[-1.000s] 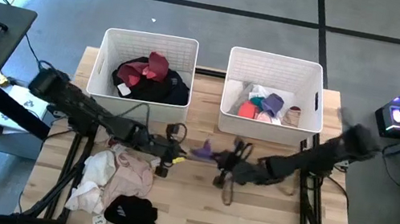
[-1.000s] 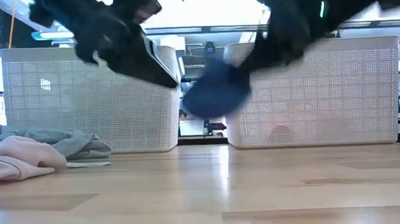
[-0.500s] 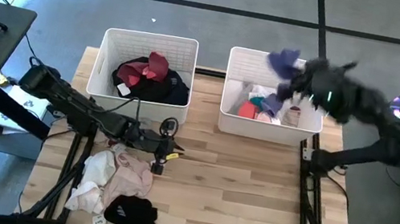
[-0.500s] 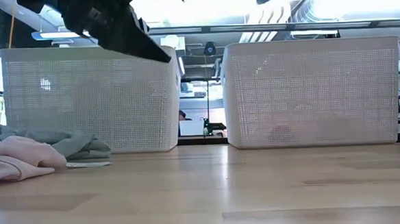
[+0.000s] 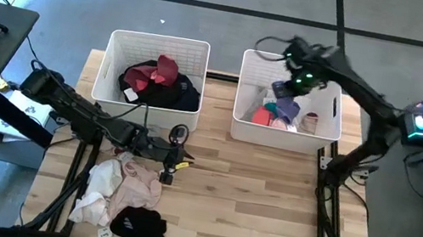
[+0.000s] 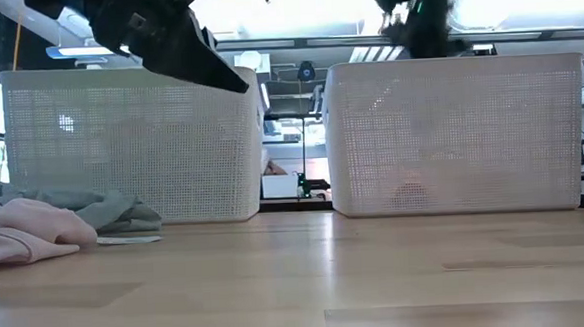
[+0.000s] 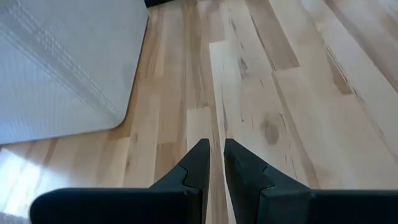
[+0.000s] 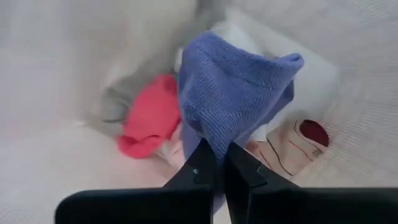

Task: Sort clothes
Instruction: Put the violet sock into the right white laundry bin, then put the gray underwear into the right white laundry bin

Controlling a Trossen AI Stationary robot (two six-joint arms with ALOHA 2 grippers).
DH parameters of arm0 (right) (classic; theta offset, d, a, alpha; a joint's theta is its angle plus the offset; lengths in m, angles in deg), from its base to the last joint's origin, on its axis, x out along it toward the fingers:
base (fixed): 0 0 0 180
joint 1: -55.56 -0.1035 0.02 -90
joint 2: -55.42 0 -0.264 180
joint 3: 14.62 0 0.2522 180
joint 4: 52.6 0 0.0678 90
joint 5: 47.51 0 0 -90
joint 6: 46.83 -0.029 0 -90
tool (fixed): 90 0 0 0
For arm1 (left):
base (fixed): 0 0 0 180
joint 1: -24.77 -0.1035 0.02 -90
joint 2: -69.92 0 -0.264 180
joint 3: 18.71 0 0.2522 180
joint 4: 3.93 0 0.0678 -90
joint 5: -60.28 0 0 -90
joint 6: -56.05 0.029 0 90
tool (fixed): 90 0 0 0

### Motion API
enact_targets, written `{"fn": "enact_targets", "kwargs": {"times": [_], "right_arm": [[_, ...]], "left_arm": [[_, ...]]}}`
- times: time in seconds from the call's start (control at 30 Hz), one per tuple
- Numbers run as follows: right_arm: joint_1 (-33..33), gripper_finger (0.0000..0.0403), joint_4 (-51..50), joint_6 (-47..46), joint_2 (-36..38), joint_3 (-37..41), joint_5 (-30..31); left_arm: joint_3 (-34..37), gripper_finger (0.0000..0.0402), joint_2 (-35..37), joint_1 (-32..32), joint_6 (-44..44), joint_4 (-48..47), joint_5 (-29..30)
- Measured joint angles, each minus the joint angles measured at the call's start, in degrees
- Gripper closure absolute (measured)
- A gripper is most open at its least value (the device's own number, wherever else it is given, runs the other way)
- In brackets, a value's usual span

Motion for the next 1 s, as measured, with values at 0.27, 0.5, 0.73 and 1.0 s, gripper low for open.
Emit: {"fn": "enact_targets", "kwargs": {"times": [0.27,0.5,0.73,1.0], "right_arm": [[-0.3,0.0401,11.3,3.1,-7.0,13.6,-5.5],[0.7,0.0393,22.4,3.9,-7.0,23.5,-3.8],[1.6,0.0321,22.3,8.6,-6.0,23.1,-1.8],[1.0,0.0212,21.7,8.1,3.6,15.8,0.4]], "left_arm": [[0.0,0.0362,0.0,0.1,-3.6,-2.7,0.0],[0.0,0.0362,0.0,0.9,-3.9,-2.5,0.1],[0.0,0.0362,0.0,1.2,-3.1,-2.3,0.1],[0.0,0.0362,0.0,1.2,-3.9,-2.4,0.0]]}}
